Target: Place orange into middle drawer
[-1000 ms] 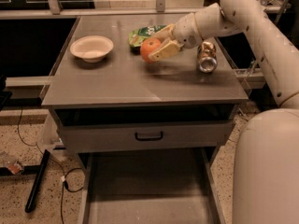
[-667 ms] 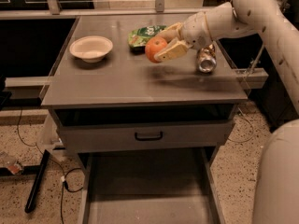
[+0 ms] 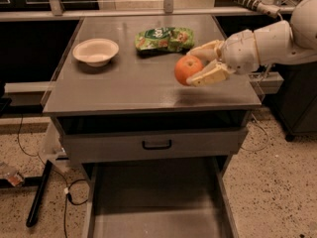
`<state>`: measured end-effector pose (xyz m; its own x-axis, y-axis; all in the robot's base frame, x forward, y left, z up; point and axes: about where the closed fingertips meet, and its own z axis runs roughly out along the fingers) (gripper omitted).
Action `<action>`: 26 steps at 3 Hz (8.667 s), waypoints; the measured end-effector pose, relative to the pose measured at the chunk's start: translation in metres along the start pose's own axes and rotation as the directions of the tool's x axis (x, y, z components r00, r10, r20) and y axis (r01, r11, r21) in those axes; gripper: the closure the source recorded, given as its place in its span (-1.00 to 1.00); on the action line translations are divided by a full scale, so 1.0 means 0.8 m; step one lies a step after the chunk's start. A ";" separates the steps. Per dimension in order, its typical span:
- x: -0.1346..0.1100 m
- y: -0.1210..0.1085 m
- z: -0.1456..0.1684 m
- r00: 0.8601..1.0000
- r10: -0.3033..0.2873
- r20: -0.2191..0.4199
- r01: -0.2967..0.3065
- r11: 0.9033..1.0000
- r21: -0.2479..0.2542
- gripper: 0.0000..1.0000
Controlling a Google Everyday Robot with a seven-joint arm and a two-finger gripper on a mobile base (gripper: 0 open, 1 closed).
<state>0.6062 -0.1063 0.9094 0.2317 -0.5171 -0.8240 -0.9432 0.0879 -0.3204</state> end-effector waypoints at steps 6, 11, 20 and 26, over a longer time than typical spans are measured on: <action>0.124 0.214 0.020 0.980 0.133 -0.147 -0.137 0.990 -0.021 1.00; 0.373 0.263 0.174 0.855 0.447 -0.262 -0.408 0.893 0.192 1.00; 0.489 0.352 0.297 0.921 0.378 -0.091 -0.375 0.926 0.044 0.86; 0.489 0.353 0.298 0.921 0.378 -0.091 -0.375 0.926 0.043 -1.00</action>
Offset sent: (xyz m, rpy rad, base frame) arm -0.1555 -0.0475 -0.0652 -0.1047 -0.0070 -0.0350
